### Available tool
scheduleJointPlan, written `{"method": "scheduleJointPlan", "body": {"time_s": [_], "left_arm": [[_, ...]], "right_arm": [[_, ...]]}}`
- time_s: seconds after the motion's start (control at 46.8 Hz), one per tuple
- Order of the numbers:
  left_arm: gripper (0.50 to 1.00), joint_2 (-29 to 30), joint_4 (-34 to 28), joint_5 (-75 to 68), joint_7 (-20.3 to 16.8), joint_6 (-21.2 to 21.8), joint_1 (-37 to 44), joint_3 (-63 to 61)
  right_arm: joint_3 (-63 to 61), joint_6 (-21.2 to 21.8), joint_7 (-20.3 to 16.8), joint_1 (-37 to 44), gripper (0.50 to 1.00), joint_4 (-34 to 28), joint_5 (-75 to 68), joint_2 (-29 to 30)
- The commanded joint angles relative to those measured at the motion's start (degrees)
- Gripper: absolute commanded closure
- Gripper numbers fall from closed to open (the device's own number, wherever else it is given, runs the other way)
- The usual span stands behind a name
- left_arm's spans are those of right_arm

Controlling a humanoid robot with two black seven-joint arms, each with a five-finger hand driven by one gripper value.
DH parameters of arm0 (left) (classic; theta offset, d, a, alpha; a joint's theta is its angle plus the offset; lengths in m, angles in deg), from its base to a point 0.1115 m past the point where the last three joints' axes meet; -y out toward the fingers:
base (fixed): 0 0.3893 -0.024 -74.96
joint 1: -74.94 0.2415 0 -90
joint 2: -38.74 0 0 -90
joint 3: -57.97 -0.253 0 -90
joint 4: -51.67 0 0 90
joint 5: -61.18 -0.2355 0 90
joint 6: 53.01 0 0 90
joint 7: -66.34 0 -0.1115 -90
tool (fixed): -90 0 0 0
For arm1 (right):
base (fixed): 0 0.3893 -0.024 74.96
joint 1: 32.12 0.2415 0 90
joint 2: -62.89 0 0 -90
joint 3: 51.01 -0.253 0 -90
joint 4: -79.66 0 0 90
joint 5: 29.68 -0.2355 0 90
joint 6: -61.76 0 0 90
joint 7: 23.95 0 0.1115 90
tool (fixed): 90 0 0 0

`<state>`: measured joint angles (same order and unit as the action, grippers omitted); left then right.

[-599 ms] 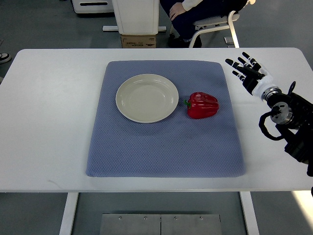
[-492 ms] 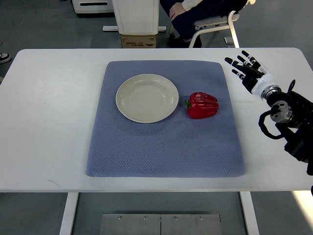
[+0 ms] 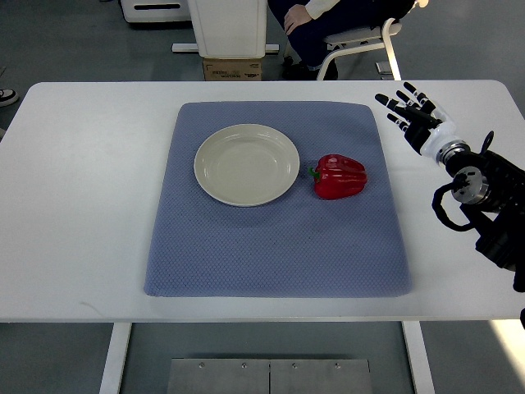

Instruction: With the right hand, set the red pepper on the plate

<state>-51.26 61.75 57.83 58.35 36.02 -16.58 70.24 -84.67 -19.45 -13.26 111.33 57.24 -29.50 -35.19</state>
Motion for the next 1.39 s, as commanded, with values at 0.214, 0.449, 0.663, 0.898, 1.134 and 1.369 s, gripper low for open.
{"method": "scheduleJointPlan", "body": {"time_s": [0.214, 0.449, 0.663, 0.898, 1.134, 1.369], "left_arm": [[0.500, 0.00, 0.03, 0.01, 0.00, 0.00, 0.29, -0.06], [0.500, 0.00, 0.03, 0.01, 0.00, 0.00, 0.29, -0.06], [0.500, 0.00, 0.03, 0.01, 0.00, 0.00, 0.29, -0.06], [0.500, 0.00, 0.03, 0.01, 0.00, 0.00, 0.29, -0.06], [0.500, 0.00, 0.03, 0.01, 0.00, 0.00, 0.29, -0.06], [0.500, 0.00, 0.03, 0.01, 0.00, 0.00, 0.29, -0.06]], "right_arm": [[0.00, 0.00, 1.26, -0.01, 0.500, 0.01, 0.00, -0.18], [0.00, 0.00, 1.26, 0.08, 0.500, 0.01, 0.00, -0.10], [0.00, 0.00, 1.26, 0.08, 0.500, 0.01, 0.00, -0.18], [0.00, 0.00, 1.44, 0.08, 0.500, 0.09, 0.00, -0.36], [0.00, 0.00, 1.53, 0.87, 0.500, 0.09, 0.00, -0.36], [0.00, 0.00, 1.62, 1.31, 0.500, 0.01, 0.00, -0.36]]}}
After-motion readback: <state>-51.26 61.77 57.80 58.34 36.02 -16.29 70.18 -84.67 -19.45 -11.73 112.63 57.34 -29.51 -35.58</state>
